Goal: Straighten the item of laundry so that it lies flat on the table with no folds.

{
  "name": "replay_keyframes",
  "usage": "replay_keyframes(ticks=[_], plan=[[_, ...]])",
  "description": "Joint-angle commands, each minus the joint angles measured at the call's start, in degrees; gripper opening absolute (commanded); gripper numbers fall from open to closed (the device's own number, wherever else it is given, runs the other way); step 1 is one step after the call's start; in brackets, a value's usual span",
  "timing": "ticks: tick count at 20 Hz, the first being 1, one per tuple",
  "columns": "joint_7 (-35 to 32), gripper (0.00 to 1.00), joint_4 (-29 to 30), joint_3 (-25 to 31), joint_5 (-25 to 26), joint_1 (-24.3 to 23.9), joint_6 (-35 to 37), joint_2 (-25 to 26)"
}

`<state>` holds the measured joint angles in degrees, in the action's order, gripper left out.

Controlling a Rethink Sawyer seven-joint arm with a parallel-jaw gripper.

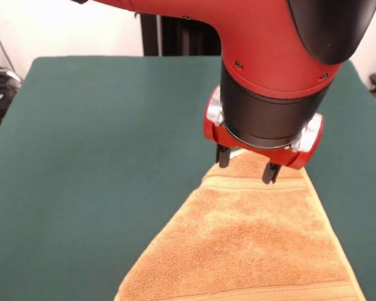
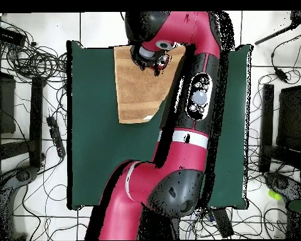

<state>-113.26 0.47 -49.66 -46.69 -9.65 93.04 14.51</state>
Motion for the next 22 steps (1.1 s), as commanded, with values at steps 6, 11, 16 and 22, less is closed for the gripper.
replay_keyframes(ticks=[6,11,16,22], plan=[[20.78,1.0,13.65,29.85,19.36,2.91,-17.02,-2.56],[25.51,1.0,22.24,35.8,22.19,2.5,-22.02,-6.65],[29.11,1.0,27.95,37.72,22.82,1.87,-21.2,-9.71],[25.14,1.0,19.81,35.5,22.22,1.35,-10.29,-7.06]])
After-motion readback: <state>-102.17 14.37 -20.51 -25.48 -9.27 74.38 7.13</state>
